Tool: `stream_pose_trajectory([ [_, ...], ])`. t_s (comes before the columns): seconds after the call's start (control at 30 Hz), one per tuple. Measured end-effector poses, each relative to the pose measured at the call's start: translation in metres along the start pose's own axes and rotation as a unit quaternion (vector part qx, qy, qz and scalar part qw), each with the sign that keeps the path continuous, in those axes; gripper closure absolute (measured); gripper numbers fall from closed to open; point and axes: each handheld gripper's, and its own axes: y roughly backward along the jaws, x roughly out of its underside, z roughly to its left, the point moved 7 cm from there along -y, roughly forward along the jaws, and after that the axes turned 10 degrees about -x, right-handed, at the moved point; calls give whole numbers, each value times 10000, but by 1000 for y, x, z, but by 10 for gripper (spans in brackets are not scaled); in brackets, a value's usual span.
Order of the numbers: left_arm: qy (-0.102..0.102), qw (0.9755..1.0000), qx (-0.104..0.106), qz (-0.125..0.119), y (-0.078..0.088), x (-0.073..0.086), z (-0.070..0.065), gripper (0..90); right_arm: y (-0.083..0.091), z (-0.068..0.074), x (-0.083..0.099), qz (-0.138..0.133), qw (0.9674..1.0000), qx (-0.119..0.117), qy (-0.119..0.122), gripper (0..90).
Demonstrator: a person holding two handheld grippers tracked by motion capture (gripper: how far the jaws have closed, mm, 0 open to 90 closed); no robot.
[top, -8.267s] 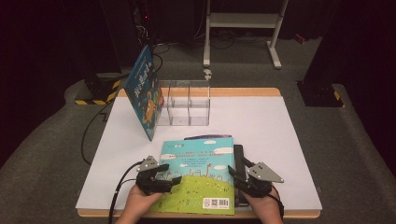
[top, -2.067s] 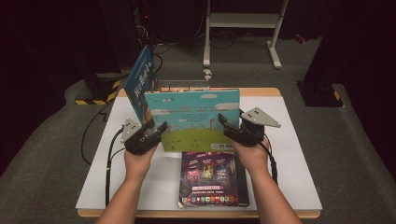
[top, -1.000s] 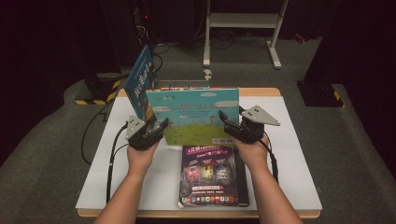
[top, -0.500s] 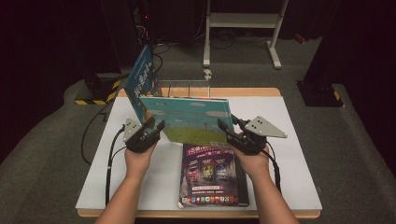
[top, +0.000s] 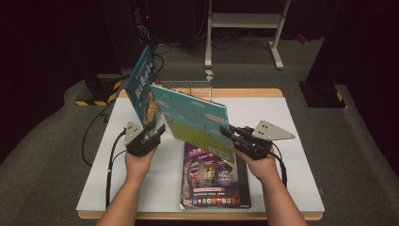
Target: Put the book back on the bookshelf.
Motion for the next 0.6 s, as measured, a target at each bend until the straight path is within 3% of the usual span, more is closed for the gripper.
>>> stream_pose_trajectory([
  [0.43, -124, 9998, -111, 116, 17, 11, 14, 543, -13, 2, -5, -72, 9996, 233, -137, 814],
  [0.6, -131, 9998, -122, 125, 25, 14, 19, 544, -14, 1, -5, -163, 9986, 451, -234, 814],
])
